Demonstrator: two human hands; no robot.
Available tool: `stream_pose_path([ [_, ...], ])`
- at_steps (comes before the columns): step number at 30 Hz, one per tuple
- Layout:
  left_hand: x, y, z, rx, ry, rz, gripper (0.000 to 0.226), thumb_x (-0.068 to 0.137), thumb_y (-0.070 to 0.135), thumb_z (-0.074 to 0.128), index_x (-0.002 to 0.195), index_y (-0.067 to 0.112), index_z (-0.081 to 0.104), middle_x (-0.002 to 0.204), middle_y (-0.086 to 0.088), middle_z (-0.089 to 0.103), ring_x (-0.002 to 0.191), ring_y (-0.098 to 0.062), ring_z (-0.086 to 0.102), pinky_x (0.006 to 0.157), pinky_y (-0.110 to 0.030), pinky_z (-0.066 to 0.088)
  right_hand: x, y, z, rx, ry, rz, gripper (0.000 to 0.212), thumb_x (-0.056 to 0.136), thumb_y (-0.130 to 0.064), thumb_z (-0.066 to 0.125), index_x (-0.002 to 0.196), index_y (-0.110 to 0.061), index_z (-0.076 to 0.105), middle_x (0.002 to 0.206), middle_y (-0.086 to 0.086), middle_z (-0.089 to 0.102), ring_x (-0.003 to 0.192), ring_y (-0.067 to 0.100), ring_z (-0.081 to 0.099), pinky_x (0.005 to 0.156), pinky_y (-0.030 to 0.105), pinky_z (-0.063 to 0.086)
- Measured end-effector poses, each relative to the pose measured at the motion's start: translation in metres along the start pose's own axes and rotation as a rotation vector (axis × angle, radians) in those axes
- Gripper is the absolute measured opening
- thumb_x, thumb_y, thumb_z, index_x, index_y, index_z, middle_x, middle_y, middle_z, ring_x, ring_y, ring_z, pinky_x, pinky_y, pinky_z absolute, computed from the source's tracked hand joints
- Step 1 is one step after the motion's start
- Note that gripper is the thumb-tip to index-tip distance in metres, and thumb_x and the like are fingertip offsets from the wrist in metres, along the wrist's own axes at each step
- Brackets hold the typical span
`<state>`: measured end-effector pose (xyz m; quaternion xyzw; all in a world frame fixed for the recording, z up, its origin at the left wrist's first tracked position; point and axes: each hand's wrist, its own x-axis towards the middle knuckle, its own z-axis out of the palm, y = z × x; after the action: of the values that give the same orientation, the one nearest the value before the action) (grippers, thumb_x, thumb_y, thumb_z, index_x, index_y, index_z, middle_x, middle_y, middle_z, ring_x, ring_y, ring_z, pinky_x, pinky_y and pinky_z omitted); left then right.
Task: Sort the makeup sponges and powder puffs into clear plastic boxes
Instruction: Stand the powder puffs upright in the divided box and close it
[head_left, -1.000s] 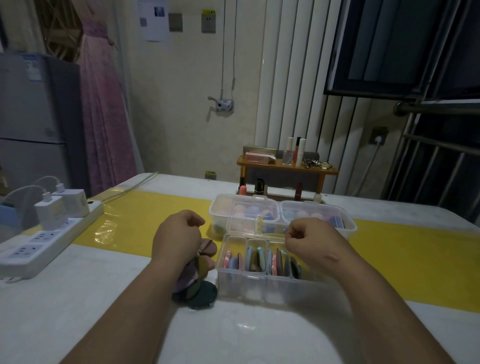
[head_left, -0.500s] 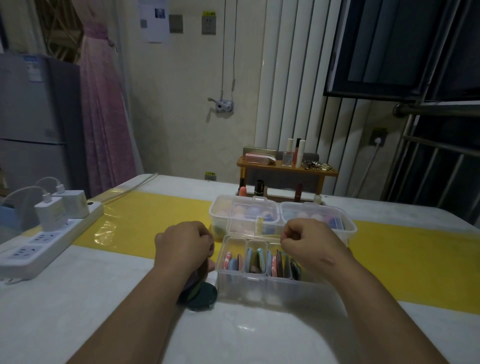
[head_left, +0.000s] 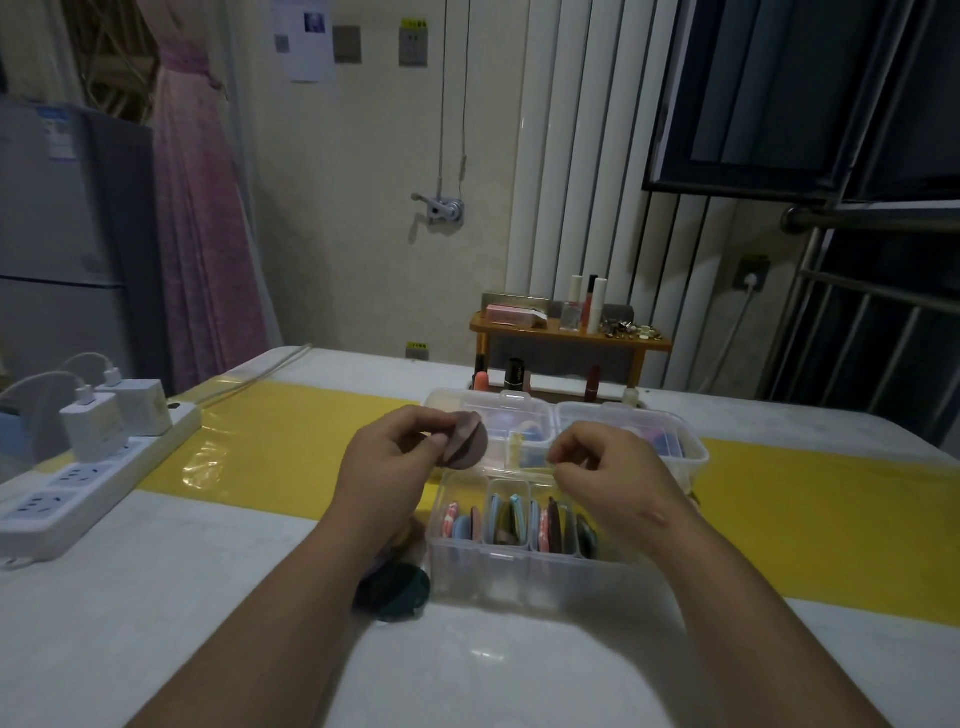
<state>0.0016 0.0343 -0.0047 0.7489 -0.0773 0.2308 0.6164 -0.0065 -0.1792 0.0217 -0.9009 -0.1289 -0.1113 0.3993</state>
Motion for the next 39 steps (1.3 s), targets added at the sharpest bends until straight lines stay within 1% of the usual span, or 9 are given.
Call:
stream_pose_path([
  [6,-0.006,0.009,0.002,-0.079,-0.199,-0.027,0.043,0.092,-0.003,0.059,0.095,0.037,0.075,0.098,0.016,0.075,0.097,-0.003,0.068,0.083,-0.020,0.051,0.000,-0.006,0.005,0.110,-0.083,-0.045,0.029,0.091,-0.018,0.063,0.101,-0.045,0.056,0.106,-0.017,0.061,0.086,0.010,0.062,0.067,0.023,0.056],
  [12,-0.007,0.009,0.001,-0.046,-0.260,-0.020,0.035,0.089,0.001,0.066,0.102,0.033,0.075,0.102,0.013,0.075,0.100,-0.003,0.066,0.087,-0.025,0.049,-0.001,-0.007,0.005,0.121,-0.090,-0.061,0.018,0.094,-0.020,0.061,0.093,-0.037,0.069,0.095,-0.010,0.065,0.085,0.014,0.063,0.073,0.028,0.056],
  [16,-0.006,0.005,0.002,0.028,-0.260,-0.024,0.034,0.089,0.009,0.069,0.104,0.040,0.074,0.110,0.012,0.069,0.097,0.006,0.058,0.077,-0.018,0.045,-0.001,-0.007,0.000,0.175,0.022,-0.061,0.019,0.092,-0.012,0.061,0.087,-0.026,0.072,0.085,-0.007,0.066,0.077,0.013,0.059,0.067,0.026,0.048],
  [18,-0.004,0.000,0.003,0.098,-0.192,-0.037,0.029,0.090,0.012,0.069,0.105,0.037,0.073,0.110,0.007,0.064,0.096,-0.004,0.059,0.070,-0.014,0.045,0.000,-0.007,-0.004,0.199,0.089,-0.076,0.016,0.090,-0.008,0.061,0.086,-0.020,0.071,0.084,-0.004,0.067,0.080,0.015,0.061,0.071,0.030,0.052],
  [23,0.001,-0.010,0.004,0.384,-0.113,-0.043,0.017,0.090,0.017,0.065,0.095,0.033,0.071,0.103,0.007,0.061,0.083,-0.004,0.055,0.078,-0.028,0.047,0.000,-0.005,-0.013,0.175,0.192,-0.060,0.019,0.083,0.003,0.057,0.072,-0.012,0.062,0.060,-0.011,0.065,0.060,0.001,0.061,0.058,0.016,0.047],
  [26,0.002,-0.012,0.004,0.463,-0.162,-0.083,0.017,0.092,0.019,0.060,0.093,0.033,0.071,0.086,0.006,0.066,0.070,-0.008,0.058,0.071,-0.031,0.051,0.000,-0.001,-0.015,0.110,0.198,-0.038,0.015,0.080,-0.002,0.055,0.068,-0.012,0.058,0.057,-0.002,0.067,0.056,0.010,0.065,0.061,0.036,0.057],
  [29,0.001,-0.013,0.004,0.422,-0.173,-0.122,0.019,0.091,0.017,0.058,0.092,0.032,0.069,0.069,-0.001,0.065,0.055,-0.012,0.055,0.058,-0.032,0.049,-0.001,0.000,-0.016,-0.012,0.203,-0.017,0.013,0.079,-0.008,0.058,0.066,-0.012,0.057,0.056,0.004,0.065,0.054,0.015,0.065,0.061,0.042,0.058],
  [33,0.002,-0.012,0.005,0.389,-0.155,-0.129,0.020,0.092,0.013,0.058,0.092,0.029,0.070,0.067,-0.001,0.064,0.046,-0.003,0.052,0.050,-0.021,0.044,-0.002,-0.002,-0.018,-0.100,0.220,-0.015,0.017,0.079,-0.014,0.060,0.063,-0.015,0.055,0.061,0.008,0.062,0.064,0.027,0.064,0.063,0.044,0.056],
  [39,-0.001,-0.006,0.006,0.394,-0.156,-0.103,0.022,0.092,0.006,0.055,0.095,0.021,0.070,0.065,-0.001,0.059,0.044,0.003,0.053,0.042,-0.009,0.036,-0.003,-0.002,-0.020,-0.111,0.112,0.044,0.016,0.066,-0.034,0.052,0.058,-0.020,0.053,0.053,0.006,0.061,0.056,0.028,0.065,0.064,0.053,0.058],
])
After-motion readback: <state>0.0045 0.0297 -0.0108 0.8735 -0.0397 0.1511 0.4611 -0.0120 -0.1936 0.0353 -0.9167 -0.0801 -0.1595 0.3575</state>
